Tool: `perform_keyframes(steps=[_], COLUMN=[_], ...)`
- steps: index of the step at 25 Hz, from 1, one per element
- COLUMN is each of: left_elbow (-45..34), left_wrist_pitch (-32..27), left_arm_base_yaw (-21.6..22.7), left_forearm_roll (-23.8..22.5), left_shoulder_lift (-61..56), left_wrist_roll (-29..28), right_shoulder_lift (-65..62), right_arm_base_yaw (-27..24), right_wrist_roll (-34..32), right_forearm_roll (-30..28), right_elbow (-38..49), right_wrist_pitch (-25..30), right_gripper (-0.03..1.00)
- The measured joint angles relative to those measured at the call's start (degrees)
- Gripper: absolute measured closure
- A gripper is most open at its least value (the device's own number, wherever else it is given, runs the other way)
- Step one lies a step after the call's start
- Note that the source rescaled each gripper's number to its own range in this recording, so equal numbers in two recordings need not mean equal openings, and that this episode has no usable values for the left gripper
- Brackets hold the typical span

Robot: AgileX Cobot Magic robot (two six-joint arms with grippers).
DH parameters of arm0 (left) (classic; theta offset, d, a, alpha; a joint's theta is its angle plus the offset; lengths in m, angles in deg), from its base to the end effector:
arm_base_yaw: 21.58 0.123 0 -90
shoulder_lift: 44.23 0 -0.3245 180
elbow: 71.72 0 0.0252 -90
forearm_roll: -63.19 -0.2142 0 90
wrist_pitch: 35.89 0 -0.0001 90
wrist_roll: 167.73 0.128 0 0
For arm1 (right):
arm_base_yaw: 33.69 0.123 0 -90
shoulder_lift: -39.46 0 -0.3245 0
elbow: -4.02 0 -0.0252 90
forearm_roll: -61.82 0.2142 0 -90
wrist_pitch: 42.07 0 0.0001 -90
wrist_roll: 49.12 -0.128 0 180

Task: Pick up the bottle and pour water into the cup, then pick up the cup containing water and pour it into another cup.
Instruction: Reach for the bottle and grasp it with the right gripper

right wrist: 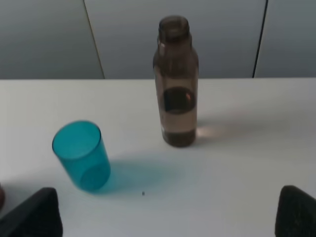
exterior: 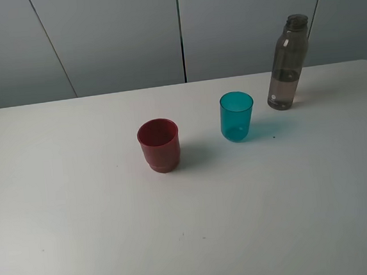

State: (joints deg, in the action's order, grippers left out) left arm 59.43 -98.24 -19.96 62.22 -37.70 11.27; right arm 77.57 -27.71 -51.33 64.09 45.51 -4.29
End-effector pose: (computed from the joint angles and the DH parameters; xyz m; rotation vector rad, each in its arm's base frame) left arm -0.0472 0.0006 0.2427 -0.0482 2.0542 0.0270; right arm 0.0637 0.0098 0.3278 -0.0505 2.0501 0.1334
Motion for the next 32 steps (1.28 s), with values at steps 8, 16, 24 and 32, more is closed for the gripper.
perform_keyframes(steps=[8,16,24,32], left_elbow=[0.0,0.0,0.0,0.0], left_wrist_pitch=[0.0,0.0,0.0,0.0], left_arm_base_yaw=[0.0,0.0,0.0,0.0], left_forearm_roll=[0.0,0.0,0.0,0.0], left_shoulder_lift=[0.0,0.0,0.0,0.0], left_wrist_roll=[-0.1,-0.1,-0.1,-0.1], right_shoulder_lift=[22.2,44.0,62.1,73.2], right_arm_base_yaw=[0.6,3.3,3.3,3.3], right_wrist_roll=[0.3,1.6,1.8,1.9], right_forearm_roll=[1.6,1.6,1.6,1.7], right_elbow=[6.4,7.6,7.8,5.4], right_wrist_pitch=[-25.2,-45.2,-63.1,-79.4], right_gripper=[0.18,0.18,0.18,0.18])
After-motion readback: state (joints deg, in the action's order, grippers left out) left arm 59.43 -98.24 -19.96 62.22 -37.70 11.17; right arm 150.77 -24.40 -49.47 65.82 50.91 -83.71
